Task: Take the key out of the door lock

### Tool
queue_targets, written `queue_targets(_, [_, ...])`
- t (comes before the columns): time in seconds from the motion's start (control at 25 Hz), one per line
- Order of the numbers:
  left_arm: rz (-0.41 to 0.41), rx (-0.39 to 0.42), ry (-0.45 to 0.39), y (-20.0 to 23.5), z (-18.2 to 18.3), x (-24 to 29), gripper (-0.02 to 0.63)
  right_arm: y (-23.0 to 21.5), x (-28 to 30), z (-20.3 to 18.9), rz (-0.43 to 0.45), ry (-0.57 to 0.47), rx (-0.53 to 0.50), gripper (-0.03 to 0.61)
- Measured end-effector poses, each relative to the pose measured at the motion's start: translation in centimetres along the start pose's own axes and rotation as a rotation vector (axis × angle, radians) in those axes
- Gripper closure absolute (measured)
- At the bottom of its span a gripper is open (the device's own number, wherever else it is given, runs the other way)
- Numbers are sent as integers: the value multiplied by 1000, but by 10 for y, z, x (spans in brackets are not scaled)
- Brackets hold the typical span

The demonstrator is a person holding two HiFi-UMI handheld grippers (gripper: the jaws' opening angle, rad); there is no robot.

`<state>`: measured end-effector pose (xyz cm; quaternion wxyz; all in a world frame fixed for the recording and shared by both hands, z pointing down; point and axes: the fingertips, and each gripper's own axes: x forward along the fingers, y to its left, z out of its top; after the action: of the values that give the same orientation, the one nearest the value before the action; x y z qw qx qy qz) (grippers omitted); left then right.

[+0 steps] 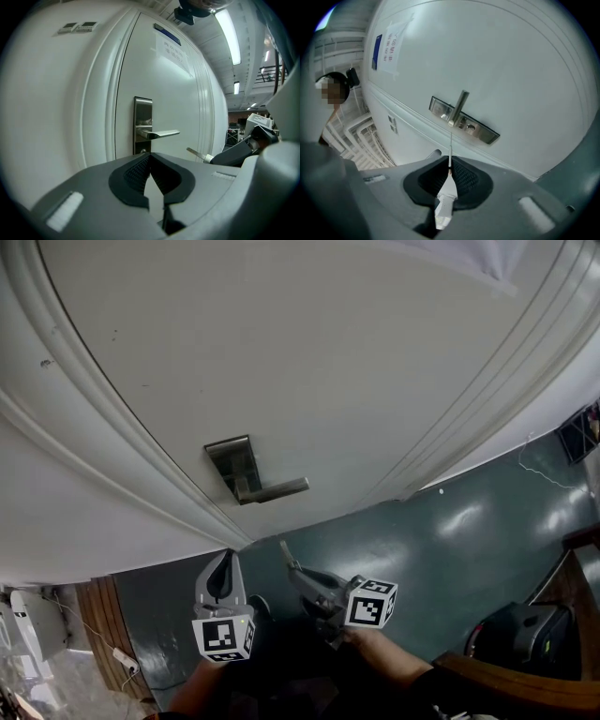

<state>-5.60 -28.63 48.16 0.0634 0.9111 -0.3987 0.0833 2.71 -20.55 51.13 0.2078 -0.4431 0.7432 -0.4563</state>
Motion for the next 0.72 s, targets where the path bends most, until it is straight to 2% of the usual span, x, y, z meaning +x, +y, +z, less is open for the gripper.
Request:
queue_targets(0.24, [27,10,8,-25,0,-4,595,3,-22,10,9,11,-86,563])
queue_targets(0.72, [153,4,20,-83,6,-24,595,-6,-63,32,102,44,-56,563])
